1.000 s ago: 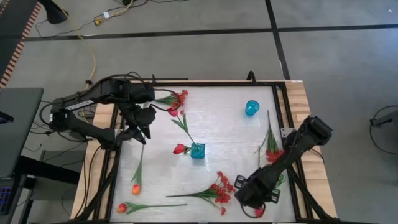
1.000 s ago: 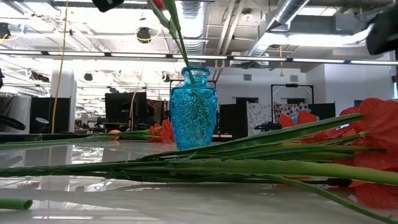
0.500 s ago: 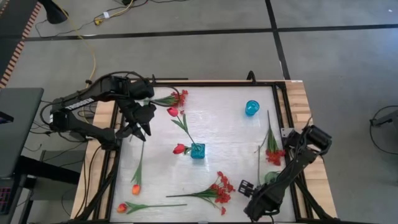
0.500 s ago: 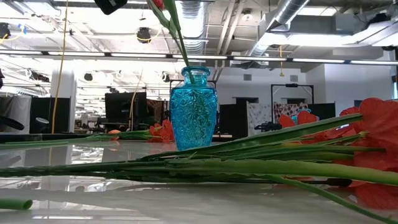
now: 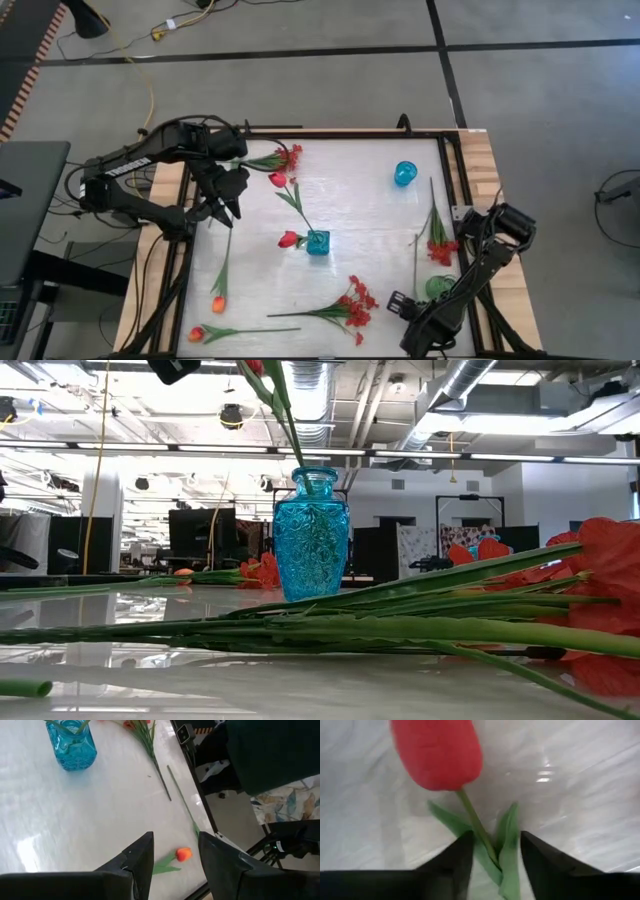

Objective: Sort flowers into vase by color
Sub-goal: Put the pink flower into the bottom blue vase

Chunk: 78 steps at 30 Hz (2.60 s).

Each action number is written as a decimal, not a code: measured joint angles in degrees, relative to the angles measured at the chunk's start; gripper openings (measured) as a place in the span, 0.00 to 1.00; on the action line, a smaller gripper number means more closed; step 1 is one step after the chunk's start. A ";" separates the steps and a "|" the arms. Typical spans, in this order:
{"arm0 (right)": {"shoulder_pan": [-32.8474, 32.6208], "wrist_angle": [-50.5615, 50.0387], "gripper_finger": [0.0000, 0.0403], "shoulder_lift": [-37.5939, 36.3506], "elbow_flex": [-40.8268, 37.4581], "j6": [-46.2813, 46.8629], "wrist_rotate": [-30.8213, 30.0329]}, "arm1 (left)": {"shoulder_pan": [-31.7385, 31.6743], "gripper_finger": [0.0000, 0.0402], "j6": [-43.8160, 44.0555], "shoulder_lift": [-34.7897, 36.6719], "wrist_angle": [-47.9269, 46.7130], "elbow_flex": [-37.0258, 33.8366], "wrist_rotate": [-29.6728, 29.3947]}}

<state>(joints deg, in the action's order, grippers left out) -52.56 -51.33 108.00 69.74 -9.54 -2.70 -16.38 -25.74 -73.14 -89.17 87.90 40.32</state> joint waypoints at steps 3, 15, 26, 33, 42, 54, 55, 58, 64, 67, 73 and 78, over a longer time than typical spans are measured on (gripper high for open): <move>0.09 -1.28 0.25 0.01 1.75 0.03 -0.29 | 0.00 0.35 0.55 0.00 -0.06 0.00 0.01; 1.29 -11.58 0.09 -2.87 12.08 -4.23 -11.32 | 0.00 0.35 -0.03 0.95 -0.07 -0.04 3.46; 8.07 -11.51 0.22 -9.67 12.52 -1.62 2.18 | 0.00 0.35 -0.09 3.20 0.18 -0.04 2.71; 7.41 -11.85 0.61 -3.66 12.52 -0.56 6.01 | 0.00 0.35 0.91 4.68 0.39 -0.04 2.52; 5.26 -13.40 0.76 5.73 12.50 -4.71 8.83 | 0.00 0.35 2.50 6.27 1.51 -0.04 2.55; 2.51 -9.17 0.69 8.70 8.89 -1.08 4.59 | 0.00 0.35 3.95 6.21 1.64 -0.04 2.59; 2.05 -8.79 0.68 8.61 8.86 -1.01 2.93 | 0.00 0.35 4.04 6.21 1.64 -0.04 2.59; 1.06 -7.45 0.59 7.68 8.61 -0.91 -0.55 | 0.00 0.35 4.38 6.21 1.67 -0.04 2.59; -0.20 -8.84 0.23 7.15 8.52 -0.98 -2.91 | 0.00 0.35 4.96 6.21 1.64 -0.04 2.57; -0.39 -10.98 0.06 7.15 8.73 -2.45 -3.84 | 0.00 0.35 5.37 6.21 1.65 -0.04 2.59; 0.08 -17.99 0.11 5.89 11.96 -3.69 -15.79 | 0.00 0.35 5.14 6.21 2.54 -0.04 2.59; 2.90 -16.48 0.07 -1.71 13.62 -3.43 -17.14 | 0.02 0.35 4.37 6.21 3.68 -0.04 2.59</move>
<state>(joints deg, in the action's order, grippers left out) -49.66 -67.81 106.29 83.36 -12.97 -19.84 -16.37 -21.37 -66.94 -85.49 87.85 42.92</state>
